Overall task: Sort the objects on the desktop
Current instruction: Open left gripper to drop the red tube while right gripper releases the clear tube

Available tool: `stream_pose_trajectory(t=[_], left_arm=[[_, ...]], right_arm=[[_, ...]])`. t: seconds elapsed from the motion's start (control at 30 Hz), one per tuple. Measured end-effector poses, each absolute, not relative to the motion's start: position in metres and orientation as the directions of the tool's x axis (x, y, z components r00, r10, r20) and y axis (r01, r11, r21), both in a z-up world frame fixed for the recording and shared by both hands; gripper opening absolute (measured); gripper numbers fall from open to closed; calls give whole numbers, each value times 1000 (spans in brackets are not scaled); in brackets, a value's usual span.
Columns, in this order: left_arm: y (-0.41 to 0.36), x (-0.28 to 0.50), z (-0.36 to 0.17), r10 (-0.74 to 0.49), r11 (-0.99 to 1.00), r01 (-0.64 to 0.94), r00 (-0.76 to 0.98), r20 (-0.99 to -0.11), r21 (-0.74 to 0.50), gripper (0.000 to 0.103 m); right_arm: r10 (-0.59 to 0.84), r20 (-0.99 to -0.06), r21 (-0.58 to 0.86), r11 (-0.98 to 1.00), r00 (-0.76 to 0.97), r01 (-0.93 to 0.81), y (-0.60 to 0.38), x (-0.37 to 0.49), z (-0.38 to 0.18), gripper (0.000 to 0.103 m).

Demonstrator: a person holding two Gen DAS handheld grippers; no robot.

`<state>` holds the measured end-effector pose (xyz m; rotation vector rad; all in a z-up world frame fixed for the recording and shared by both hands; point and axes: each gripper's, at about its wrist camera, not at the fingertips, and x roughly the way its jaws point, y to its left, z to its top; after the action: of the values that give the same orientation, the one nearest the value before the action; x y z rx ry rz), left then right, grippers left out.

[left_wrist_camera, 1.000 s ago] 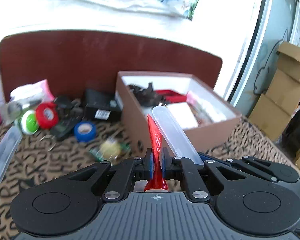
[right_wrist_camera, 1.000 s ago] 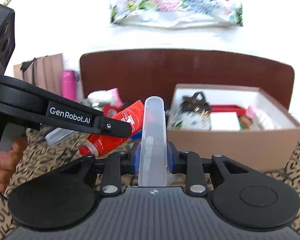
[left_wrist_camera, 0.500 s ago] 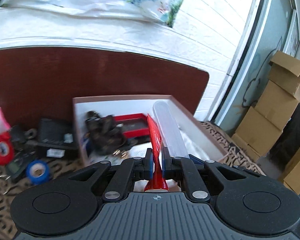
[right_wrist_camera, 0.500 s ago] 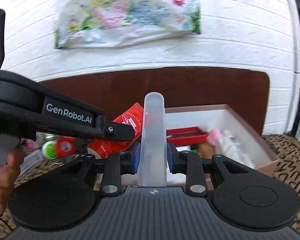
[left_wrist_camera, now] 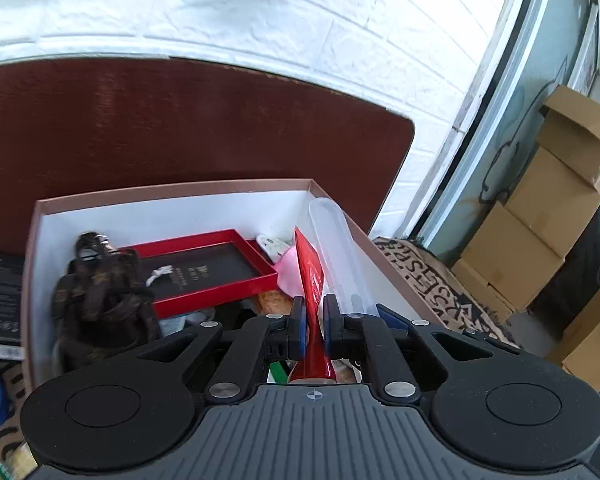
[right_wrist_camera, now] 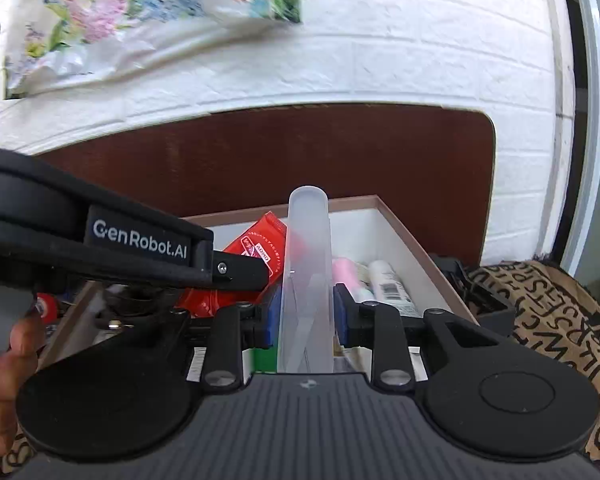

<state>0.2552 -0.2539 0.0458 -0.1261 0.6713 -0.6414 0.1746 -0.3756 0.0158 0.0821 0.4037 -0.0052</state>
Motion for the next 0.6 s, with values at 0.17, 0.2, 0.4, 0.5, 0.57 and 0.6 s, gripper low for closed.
stream_pose_trajectory(t=[0.17, 0.2, 0.4, 0.5, 0.57, 0.6], left_arm=[[-251, 251, 43, -593, 802, 532, 659, -463, -271, 90], [-248, 247, 45, -587, 809, 524, 683, -435, -268, 103], [-240, 236, 46, -583, 809, 528, 668, -463, -257, 103], [-234, 232, 45, -581, 813, 506, 661, -475, -290, 103], [-231, 227, 44, -567, 823, 492, 671, -479, -284, 103], [-230, 224, 45, -562, 826, 491, 674, -480, -276, 103]], right_arm=[[-4, -379, 62, 998, 925, 30, -381, 180, 6, 87], [-12, -361, 53, 998, 933, 33, -380, 177, 5, 92], [-26, -373, 39, 998, 928, 44, -377, 172, 3, 100], [-26, -378, 46, 998, 925, 47, -375, 167, 6, 102], [-28, -384, 49, 998, 923, 50, -374, 164, 8, 102], [-28, -386, 50, 997, 922, 51, -373, 162, 10, 102]])
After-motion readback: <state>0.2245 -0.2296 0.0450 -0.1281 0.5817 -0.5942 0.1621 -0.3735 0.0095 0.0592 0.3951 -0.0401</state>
